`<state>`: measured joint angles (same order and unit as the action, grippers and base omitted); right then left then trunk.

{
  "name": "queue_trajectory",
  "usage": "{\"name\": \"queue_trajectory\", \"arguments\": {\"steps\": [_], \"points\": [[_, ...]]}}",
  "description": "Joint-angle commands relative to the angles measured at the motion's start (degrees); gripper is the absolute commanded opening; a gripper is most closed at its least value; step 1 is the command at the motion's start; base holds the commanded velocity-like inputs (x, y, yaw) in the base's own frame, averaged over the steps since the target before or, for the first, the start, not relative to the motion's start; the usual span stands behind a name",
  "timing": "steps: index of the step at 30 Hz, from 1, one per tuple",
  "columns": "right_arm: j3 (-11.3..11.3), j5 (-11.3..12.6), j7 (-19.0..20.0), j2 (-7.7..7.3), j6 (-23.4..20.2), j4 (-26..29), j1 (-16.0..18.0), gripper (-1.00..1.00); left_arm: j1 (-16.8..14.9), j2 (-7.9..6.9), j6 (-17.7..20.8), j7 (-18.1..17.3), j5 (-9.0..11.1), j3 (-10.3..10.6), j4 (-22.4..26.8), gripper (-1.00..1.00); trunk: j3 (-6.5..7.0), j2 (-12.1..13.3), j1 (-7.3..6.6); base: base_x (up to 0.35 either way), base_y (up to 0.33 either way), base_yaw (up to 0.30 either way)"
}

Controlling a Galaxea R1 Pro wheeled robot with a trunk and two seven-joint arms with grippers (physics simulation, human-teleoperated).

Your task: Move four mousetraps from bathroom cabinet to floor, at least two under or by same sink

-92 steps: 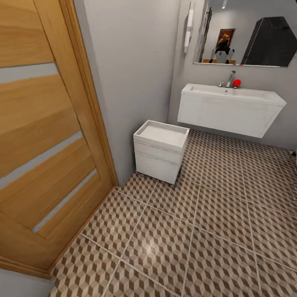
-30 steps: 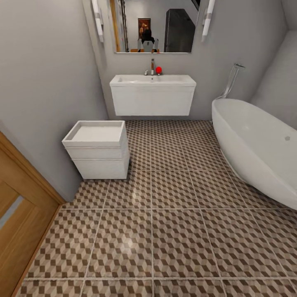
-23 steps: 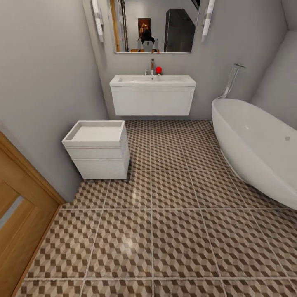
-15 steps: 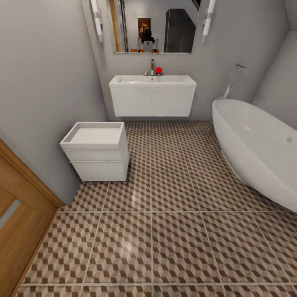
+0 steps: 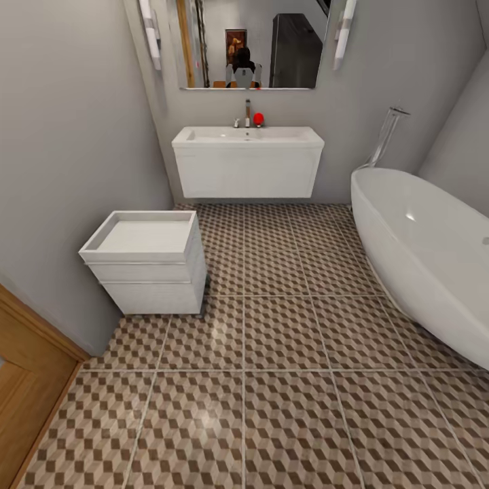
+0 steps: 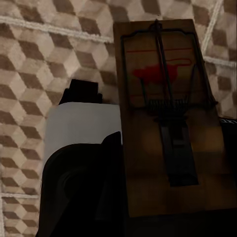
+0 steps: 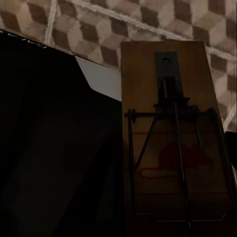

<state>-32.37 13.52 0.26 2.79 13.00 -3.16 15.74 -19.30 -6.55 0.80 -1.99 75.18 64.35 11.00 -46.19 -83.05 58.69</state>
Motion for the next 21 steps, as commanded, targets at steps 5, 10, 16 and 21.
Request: {"name": "queue_trajectory", "arguments": {"steps": [5, 10, 16, 21], "points": [[-0.5, 0.6, 0.2, 0.03, 0.4, -0.3, 0.1, -1.00, 0.0, -0.05, 0.1, 0.0, 0.4, 0.3, 0.1, -1.00, -0.04, 0.0, 0.03, 0.329, -0.114, 0.000], [-0.6, 0.5, 0.2, -0.04, 0.5, -0.3, 0.1, -1.00, 0.0, 0.04, 0.1, 0.1, 0.4, 0.3, 0.1, -1.00, -0.04, 0.0, 0.03, 0.299, -0.108, 0.000], [-0.6, 0.5, 0.2, 0.09, 0.7, -0.2, 0.1, -1.00, 0.0, -0.11, 0.1, 0.1, 0.5, 0.3, 0.1, -1.00, -0.03, 0.0, 0.03, 0.058, -0.024, 0.000], [-0.6, 0.5, 0.3, -0.02, 0.9, -0.2, 0.1, -1.00, 0.0, -0.13, 0.1, 0.1, 0.5, 0.3, 0.1, -1.00, 0.29, 0.0, 0.03, 0.003, -0.001, 0.000]]}}
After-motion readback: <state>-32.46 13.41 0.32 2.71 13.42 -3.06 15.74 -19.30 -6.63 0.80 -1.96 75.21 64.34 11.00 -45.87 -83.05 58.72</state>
